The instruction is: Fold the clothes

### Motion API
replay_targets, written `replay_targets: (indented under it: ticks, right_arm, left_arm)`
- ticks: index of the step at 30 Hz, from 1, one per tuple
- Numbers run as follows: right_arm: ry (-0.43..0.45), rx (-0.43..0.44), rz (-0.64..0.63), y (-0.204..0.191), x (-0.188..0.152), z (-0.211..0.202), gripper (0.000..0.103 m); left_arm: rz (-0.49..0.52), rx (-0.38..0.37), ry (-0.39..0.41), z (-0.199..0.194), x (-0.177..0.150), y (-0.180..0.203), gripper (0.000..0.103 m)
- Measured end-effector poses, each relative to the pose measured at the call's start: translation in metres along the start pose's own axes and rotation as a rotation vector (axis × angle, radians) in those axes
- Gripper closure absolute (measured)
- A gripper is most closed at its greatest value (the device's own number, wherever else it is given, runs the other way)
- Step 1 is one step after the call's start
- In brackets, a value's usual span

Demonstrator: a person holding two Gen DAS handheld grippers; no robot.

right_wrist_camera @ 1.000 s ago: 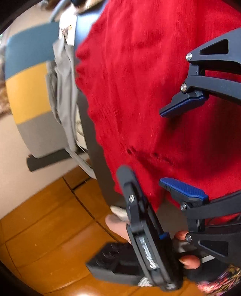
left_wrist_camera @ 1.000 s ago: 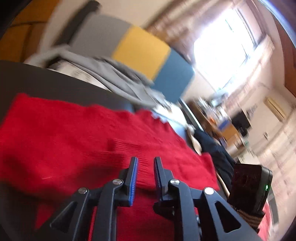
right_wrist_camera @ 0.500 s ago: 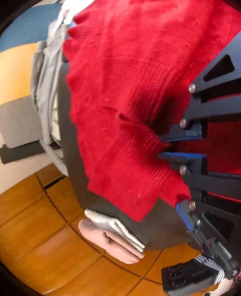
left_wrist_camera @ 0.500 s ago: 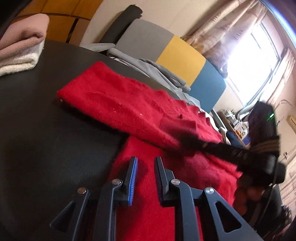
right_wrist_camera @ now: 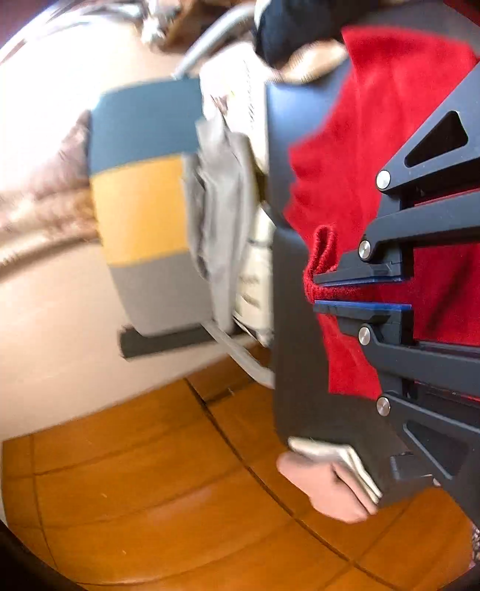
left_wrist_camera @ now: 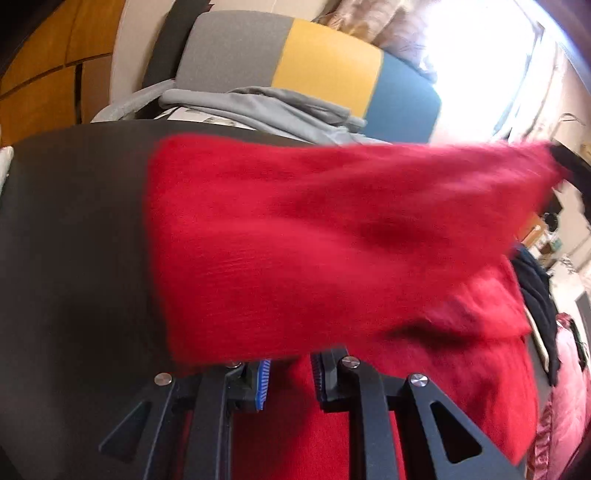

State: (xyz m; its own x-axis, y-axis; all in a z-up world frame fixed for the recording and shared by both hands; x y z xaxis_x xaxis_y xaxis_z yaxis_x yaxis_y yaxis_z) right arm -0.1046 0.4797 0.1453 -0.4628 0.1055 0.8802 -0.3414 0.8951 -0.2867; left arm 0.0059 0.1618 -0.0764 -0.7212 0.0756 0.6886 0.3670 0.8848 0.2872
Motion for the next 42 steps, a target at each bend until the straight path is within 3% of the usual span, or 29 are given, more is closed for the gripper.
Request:
replay_targets:
  ticks: [2,5,10,14,17,20,23,27,33,37,42]
  right_arm:
    - [0.032,-0.079,-0.011,0.027,0.008,-0.014,0.096]
    - [0.009,-0.157,0.041,0.075,0.002,-0.022,0.096]
    - [-0.131,-0.235,0.142,0.138,-0.048,-0.003,0.096]
    - [-0.217,-0.249,0.219,0.162,-0.092,0.010,0.096]
    - [-0.230,-0.251,0.244,0.166,-0.106,0.013,0.096]
    - [-0.218,-0.239,0.227,0.159,-0.097,0.015,0.096]
    - [-0.189,-0.201,0.189,0.145,-0.081,0.018,0.096]
    - [-0.215,-0.157,0.118,0.118,-0.084,0.033,0.096]
    - [-0.238,-0.167,0.122,0.119,-0.097,0.038,0.096]
    - [-0.247,-0.175,0.138,0.123,-0.104,0.040,0.096]
    - [-0.244,-0.193,0.152,0.127,-0.115,0.042,0.096]
  left_arm:
    - [-0.038,0.022,0.009,0.007,0.010,-0.008,0.085]
    - [-0.076,0.036,0.021,0.014,0.018,-0.017,0.085]
    - [-0.075,0.027,0.042,0.014,0.016,-0.020,0.085]
    - [-0.120,-0.027,0.062,0.006,0.016,-0.025,0.085]
    - [-0.128,-0.074,0.091,-0.001,0.020,-0.023,0.084]
    - [-0.119,-0.044,0.143,-0.007,0.028,-0.023,0.084]
    - [-0.208,-0.004,0.143,-0.004,0.024,-0.040,0.084]
    - [-0.354,-0.026,0.152,-0.007,0.013,-0.065,0.084]
    - [-0.461,-0.135,0.176,-0.027,-0.004,-0.089,0.082]
    - [-0.326,-0.108,0.135,-0.047,-0.017,-0.074,0.081]
    - [-0.075,-0.087,0.250,-0.088,-0.005,-0.033,0.081]
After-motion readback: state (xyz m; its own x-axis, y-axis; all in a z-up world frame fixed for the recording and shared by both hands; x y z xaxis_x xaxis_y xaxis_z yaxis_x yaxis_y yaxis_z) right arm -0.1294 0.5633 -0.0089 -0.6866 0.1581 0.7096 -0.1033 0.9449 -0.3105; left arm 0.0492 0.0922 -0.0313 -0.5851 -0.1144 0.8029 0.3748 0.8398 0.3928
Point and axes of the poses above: each gripper's, at about its wrist camera, not at the fingertips, and z roughly the way its jaws point, y to its right, x to its top, the point moved 6 cm from there along z, roughly the way its jaws point, and after that the axes turned 7 degrees about y, right-handed, at the moved point
